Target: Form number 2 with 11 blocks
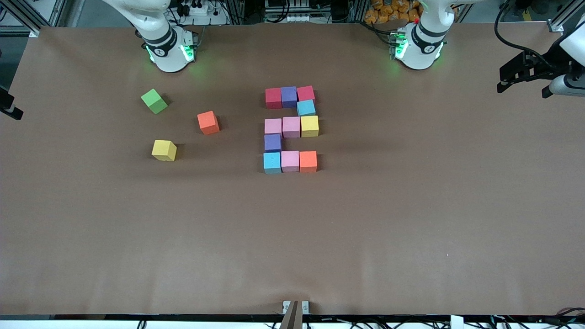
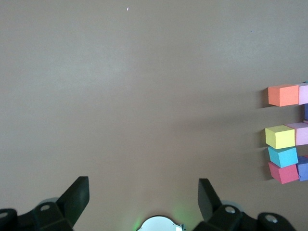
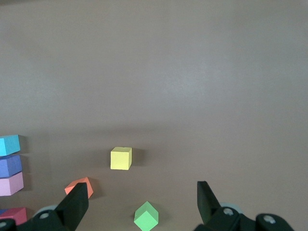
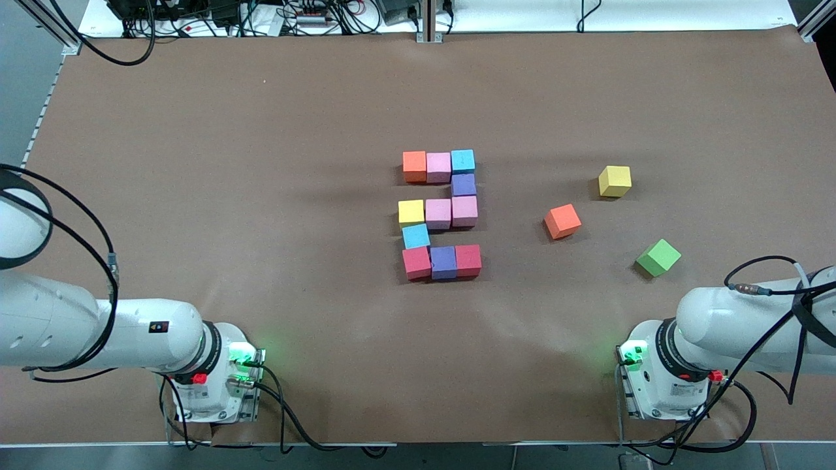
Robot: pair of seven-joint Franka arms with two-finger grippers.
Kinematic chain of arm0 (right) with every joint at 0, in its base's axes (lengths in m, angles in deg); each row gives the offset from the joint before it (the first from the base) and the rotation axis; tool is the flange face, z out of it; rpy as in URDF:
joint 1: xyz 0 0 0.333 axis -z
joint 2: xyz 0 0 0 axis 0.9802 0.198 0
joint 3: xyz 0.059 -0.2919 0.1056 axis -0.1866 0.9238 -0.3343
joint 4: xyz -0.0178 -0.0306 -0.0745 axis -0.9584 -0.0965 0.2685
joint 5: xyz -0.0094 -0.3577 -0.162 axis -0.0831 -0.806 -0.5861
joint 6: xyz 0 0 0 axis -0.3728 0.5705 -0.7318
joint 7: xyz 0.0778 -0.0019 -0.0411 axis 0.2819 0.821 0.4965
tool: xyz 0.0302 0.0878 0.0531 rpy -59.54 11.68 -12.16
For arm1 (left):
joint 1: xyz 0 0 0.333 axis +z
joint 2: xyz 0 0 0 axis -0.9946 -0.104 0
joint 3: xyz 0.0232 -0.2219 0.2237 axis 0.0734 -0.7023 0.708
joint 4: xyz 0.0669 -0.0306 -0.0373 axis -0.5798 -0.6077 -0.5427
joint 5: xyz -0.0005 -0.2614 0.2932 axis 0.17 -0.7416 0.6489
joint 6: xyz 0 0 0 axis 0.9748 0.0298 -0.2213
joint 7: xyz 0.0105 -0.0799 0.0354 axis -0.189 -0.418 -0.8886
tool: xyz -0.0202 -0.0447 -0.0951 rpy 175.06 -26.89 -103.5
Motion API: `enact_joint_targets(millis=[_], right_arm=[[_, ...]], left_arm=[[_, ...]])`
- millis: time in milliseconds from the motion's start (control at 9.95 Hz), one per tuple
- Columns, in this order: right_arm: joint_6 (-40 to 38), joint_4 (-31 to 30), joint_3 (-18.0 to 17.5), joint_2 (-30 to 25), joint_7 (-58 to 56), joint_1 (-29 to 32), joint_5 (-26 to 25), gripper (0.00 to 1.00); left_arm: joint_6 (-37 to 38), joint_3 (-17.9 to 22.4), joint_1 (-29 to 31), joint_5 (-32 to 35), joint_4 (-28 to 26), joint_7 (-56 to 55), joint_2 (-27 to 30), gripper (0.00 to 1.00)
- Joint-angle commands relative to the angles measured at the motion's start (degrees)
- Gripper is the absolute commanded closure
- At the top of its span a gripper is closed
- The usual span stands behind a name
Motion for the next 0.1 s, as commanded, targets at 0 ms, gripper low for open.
enact_joint_targets(millis=[0], right_arm=[[-0.1,0.4,-0.2,-0.1,0.0,0.2,0.0,0.0]], left_arm=[[1.2,0.5,-0.6,1.0,1.8,0.8,-1.0,0.0]])
